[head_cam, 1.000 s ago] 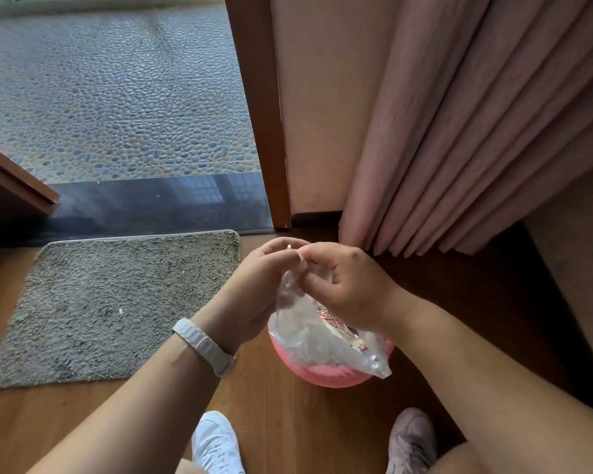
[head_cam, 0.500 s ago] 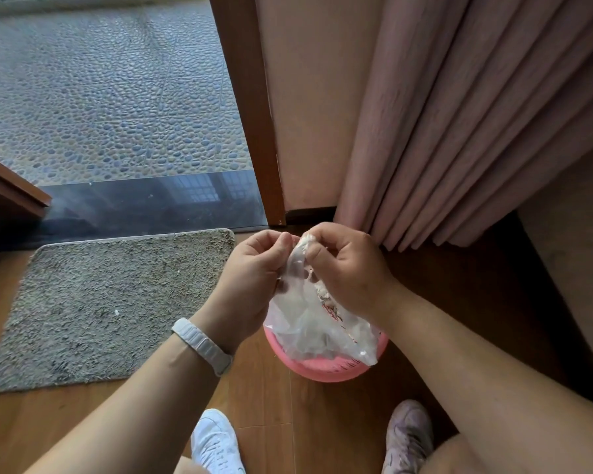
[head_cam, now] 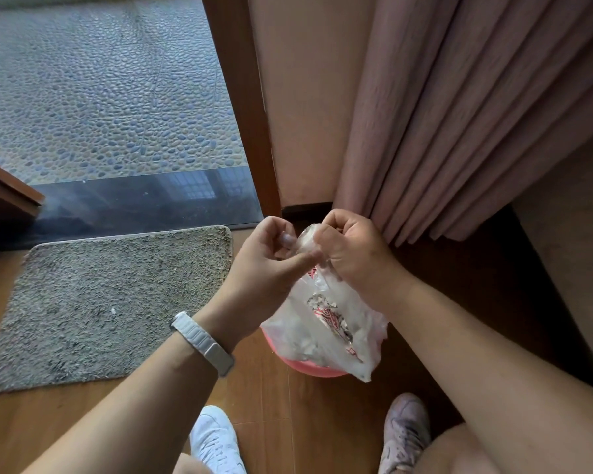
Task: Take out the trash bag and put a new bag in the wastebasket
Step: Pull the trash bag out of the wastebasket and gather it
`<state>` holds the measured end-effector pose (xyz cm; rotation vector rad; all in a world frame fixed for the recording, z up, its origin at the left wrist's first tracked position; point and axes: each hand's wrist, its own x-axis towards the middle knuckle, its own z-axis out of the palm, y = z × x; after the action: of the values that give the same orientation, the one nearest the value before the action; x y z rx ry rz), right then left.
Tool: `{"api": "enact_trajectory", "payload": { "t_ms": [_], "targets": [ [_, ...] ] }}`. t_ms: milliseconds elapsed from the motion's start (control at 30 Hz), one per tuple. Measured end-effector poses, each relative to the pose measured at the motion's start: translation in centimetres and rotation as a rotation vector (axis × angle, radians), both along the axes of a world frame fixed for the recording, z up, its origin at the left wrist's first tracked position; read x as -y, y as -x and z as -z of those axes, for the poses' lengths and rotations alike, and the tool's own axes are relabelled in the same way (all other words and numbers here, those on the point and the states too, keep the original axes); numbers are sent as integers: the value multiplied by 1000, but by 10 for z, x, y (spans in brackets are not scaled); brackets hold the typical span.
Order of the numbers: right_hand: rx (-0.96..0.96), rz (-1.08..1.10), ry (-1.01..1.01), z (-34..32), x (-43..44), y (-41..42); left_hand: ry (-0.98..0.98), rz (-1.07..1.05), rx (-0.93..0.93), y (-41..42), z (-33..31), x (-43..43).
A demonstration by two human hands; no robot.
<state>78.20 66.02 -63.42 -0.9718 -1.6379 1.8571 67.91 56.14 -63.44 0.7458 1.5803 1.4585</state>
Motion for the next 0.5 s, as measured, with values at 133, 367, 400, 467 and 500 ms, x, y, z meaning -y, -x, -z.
{"api": "enact_trajectory", "payload": {
  "t_ms": [133,367,400,467,500],
  "targets": [
    [-26,48,99,2,-3,-1,36,-25,-142,1,0,0],
    [29,13,44,1,-1,-3,-24,-29,-465,5,5,3],
    [67,-22,-26,1,-1,-5,-30,-34,-498,4,5,5],
    [138,-92,-153,1,-1,-7,-36,-50,-522,4,6,6],
    [171,-137,-202,0,-1,-8,-32,-57,-529,5,7,6]
  ]
}}
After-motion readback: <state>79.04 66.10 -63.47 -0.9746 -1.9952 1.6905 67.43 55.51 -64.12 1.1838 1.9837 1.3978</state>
